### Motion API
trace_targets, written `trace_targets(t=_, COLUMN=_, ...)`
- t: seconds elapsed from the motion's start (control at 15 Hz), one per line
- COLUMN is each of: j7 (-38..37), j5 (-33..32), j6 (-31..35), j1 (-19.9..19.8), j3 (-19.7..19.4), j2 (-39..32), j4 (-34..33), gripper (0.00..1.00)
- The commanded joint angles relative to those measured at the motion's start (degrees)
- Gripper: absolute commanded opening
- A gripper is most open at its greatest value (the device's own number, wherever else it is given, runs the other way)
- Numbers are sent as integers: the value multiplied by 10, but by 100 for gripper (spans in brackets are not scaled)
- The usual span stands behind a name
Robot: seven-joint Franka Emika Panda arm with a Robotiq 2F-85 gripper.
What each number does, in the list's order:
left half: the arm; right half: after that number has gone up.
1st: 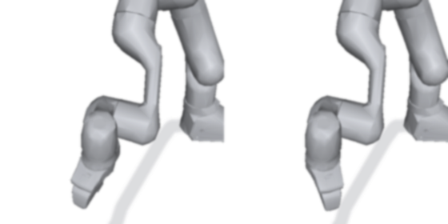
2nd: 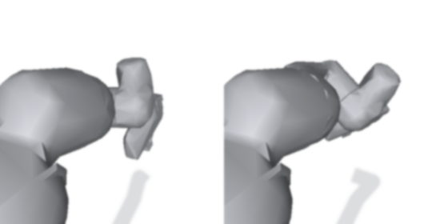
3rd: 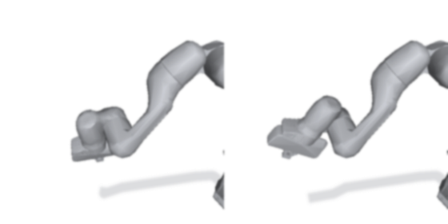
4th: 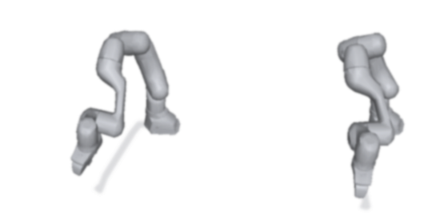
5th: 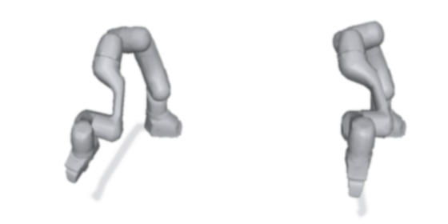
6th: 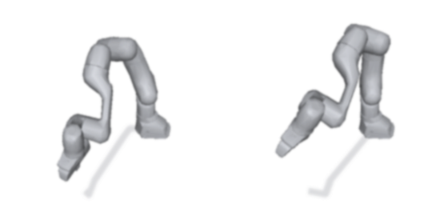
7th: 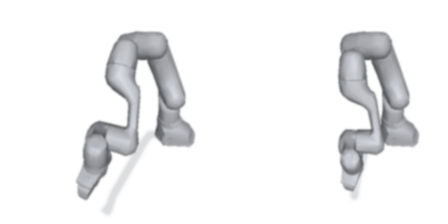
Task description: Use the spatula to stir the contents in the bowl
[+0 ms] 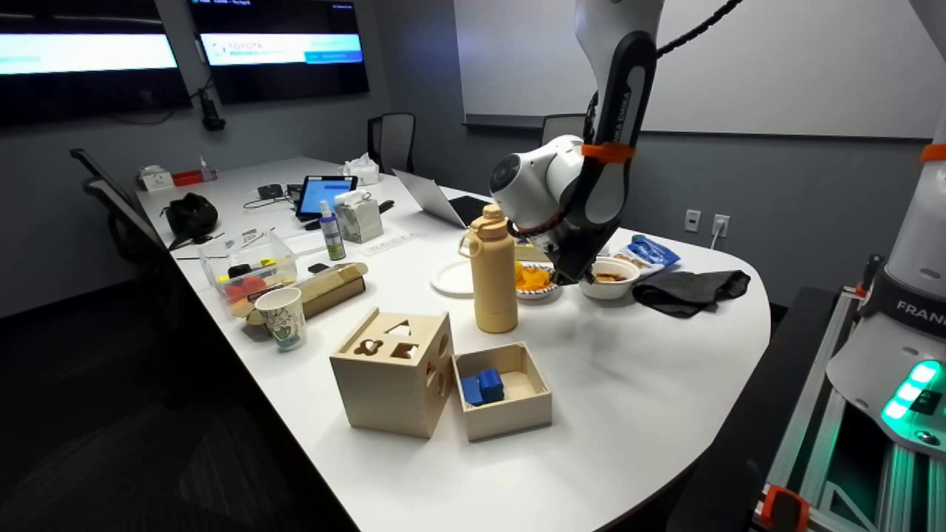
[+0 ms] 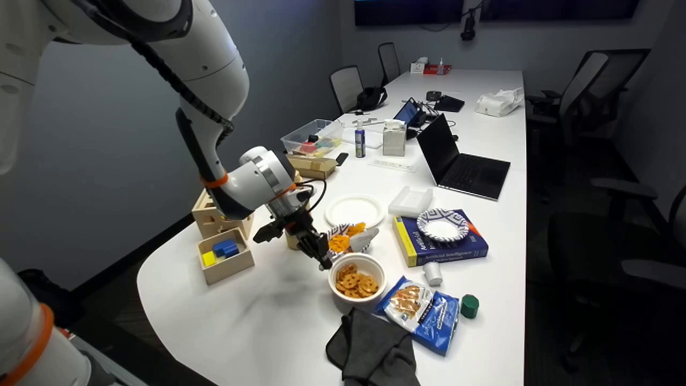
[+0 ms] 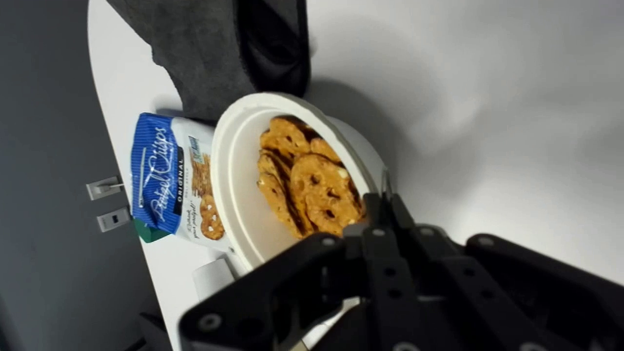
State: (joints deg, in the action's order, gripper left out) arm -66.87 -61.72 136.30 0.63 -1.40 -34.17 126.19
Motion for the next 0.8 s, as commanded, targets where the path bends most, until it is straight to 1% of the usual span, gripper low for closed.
trace_targets(t=0.0, j7=60, j5=31, j6=59, j1=-24, j3=-2, j2=16, j4=16, gripper=1)
trace_targets(t=0.27, j7=125, j5=75, j6=118, j1=-44, j3=-13, j2=23, j4=29, gripper=1)
trace_targets(t=0.47, j7=150, j5=100, j6=143, j1=-42, j3=-32, j2=47, j4=50, gripper=1)
trace_targets(t=0.6, j7=159, j5=110, j6=144, j1=-33, j3=-46, j2=78, j4=75, gripper=1)
trace_targets(t=0.73, j7=166, j5=118, j6=131, j1=-26, j3=-53, j2=117, j4=103, gripper=1)
